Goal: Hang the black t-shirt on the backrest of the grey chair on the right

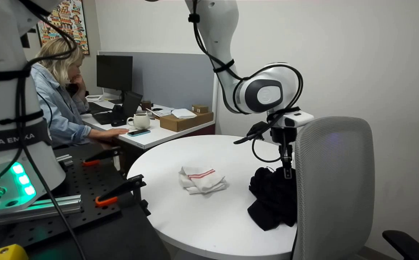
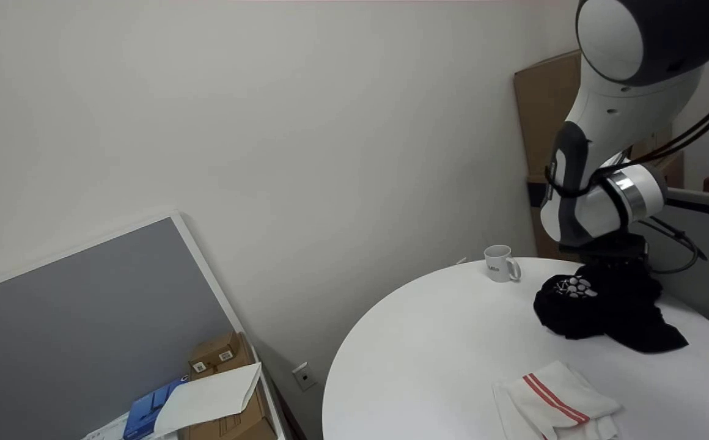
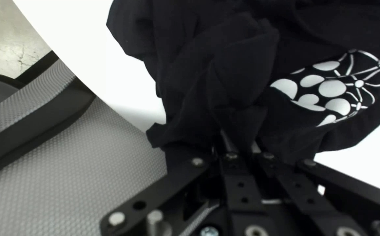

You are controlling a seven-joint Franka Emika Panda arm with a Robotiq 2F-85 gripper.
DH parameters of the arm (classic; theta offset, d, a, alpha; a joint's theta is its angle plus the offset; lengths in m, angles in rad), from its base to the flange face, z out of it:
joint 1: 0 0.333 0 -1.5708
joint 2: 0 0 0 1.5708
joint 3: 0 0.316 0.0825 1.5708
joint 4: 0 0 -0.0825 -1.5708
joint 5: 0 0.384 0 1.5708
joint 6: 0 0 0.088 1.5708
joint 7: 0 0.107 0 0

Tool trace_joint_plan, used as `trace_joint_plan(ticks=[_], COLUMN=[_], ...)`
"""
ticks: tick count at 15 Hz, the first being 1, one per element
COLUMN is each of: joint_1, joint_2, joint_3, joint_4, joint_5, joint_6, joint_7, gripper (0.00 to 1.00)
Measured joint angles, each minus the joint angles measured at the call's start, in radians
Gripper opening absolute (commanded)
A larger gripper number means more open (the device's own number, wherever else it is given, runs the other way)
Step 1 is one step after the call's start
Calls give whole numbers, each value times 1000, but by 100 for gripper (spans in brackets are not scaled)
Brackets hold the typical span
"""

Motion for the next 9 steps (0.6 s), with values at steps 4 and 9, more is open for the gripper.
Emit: trace_joint_plan(ticks=[4,9], joint_1=[-16,-25], joint_2=[-157,-389], joint_3=[1,1], joint_4=[-86,-194], joint_5=[0,-2], joint_6=[11,-2], joint_7=[-90,-240], gripper=[2,2])
